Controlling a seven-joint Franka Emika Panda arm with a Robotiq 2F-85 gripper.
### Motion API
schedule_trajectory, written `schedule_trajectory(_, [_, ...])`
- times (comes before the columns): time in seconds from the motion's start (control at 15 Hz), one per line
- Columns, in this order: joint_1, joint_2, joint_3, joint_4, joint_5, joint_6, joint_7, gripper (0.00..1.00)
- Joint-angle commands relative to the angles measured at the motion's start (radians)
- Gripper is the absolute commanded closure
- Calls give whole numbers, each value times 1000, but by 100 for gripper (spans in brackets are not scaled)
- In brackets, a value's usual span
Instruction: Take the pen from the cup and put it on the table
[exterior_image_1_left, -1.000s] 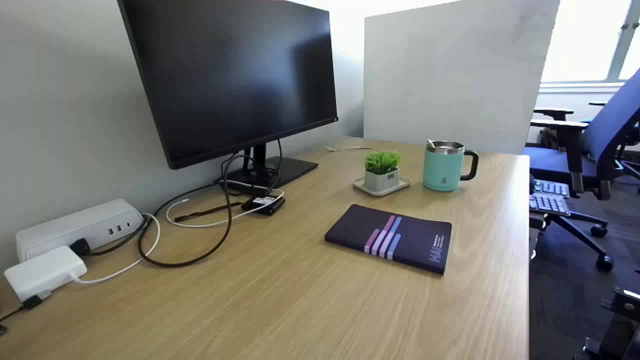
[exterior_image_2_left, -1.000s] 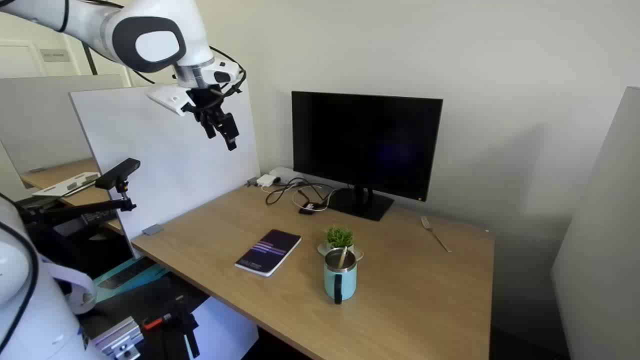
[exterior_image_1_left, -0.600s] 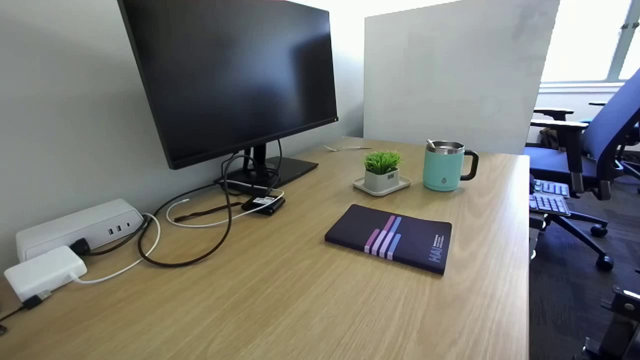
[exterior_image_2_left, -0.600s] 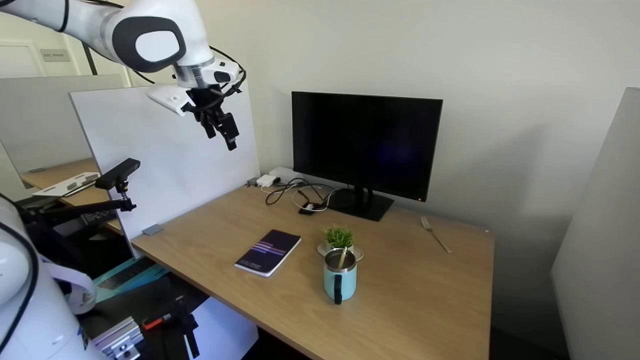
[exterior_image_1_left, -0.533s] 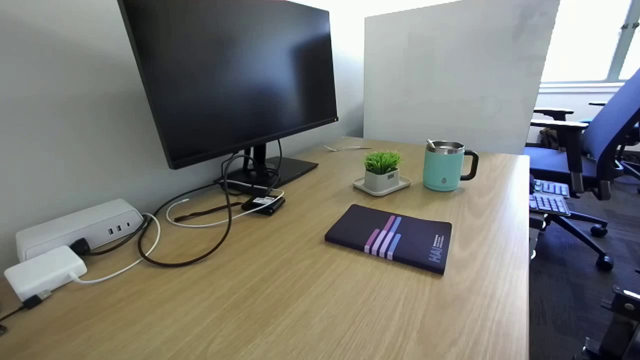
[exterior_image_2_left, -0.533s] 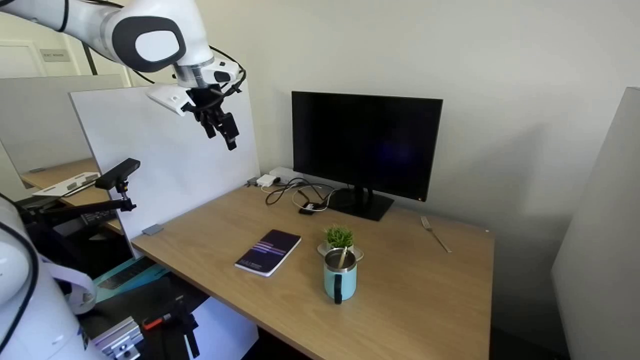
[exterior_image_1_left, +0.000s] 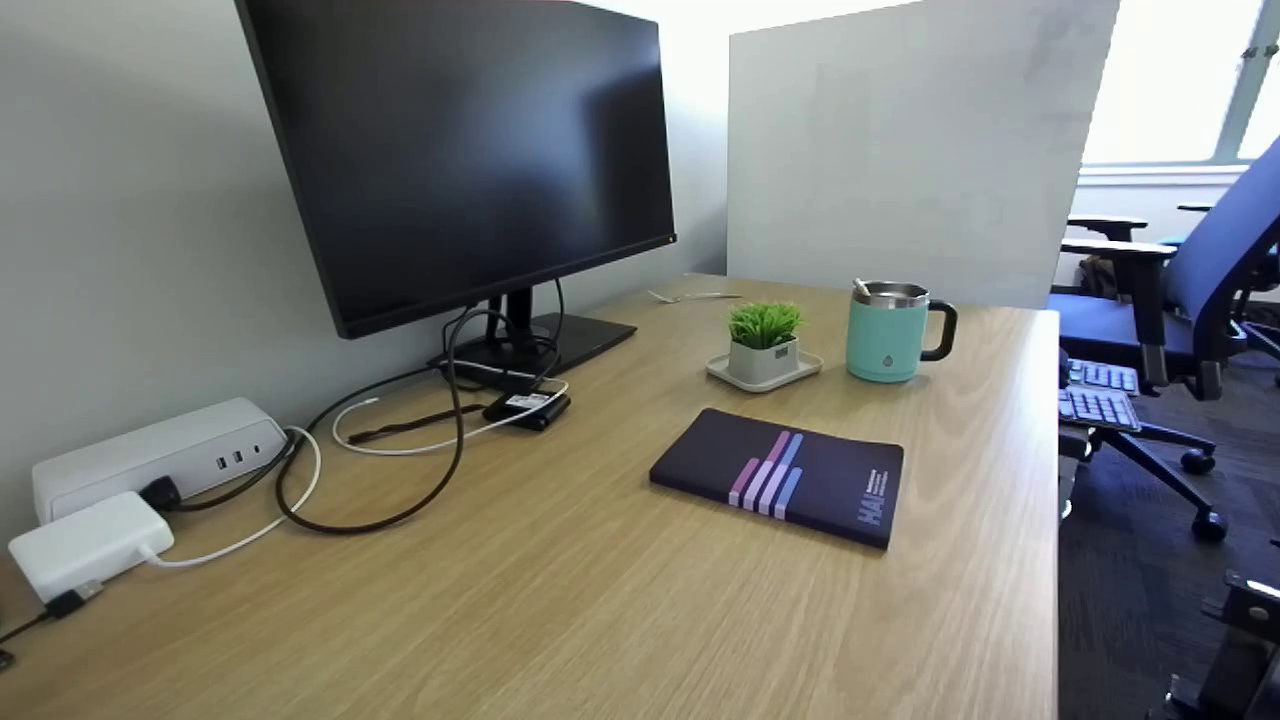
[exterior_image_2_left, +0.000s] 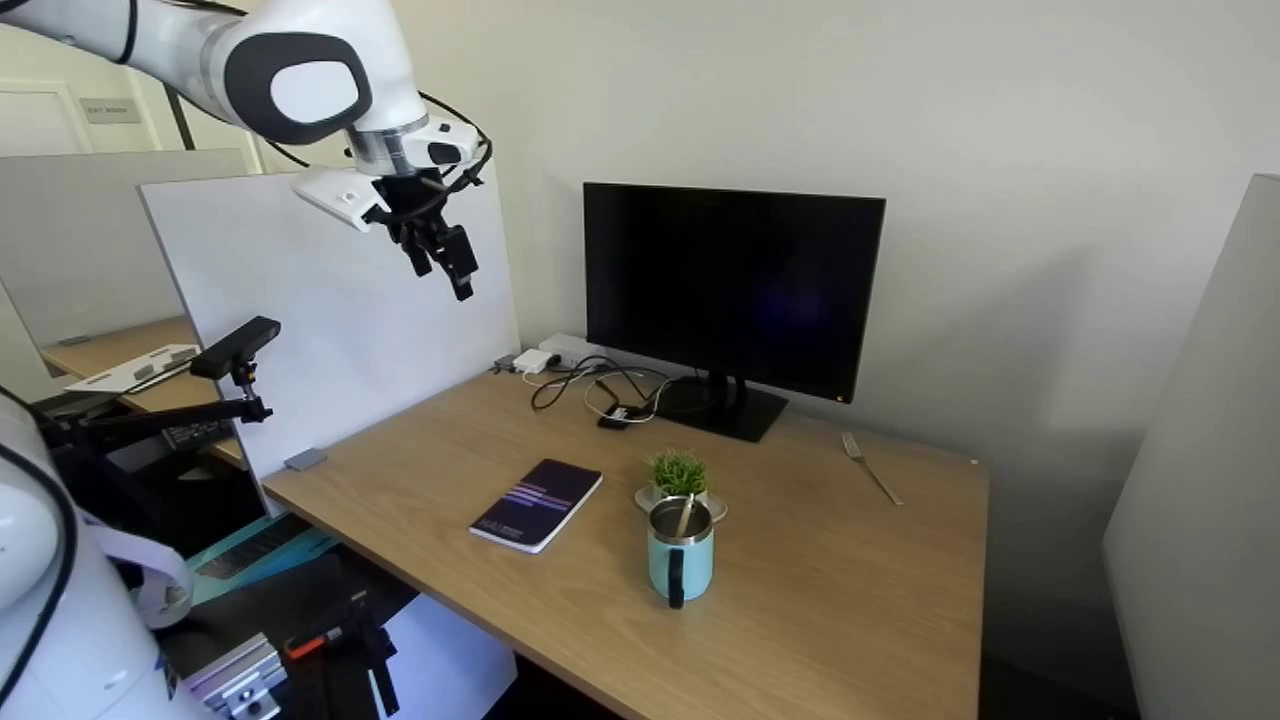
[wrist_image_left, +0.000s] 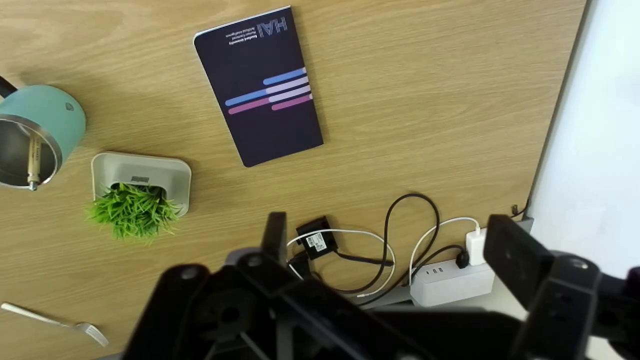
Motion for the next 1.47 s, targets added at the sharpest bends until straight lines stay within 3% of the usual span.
schedule_trajectory(0.0, [-1, 6, -2, 5, -2, -4, -13, 0])
schedule_trajectory(0.73, [-25, 104, -101, -35, -10, 150, -227, 0])
schedule_trajectory(1.4, [-133, 192, -222, -71, -42, 305, -302, 0])
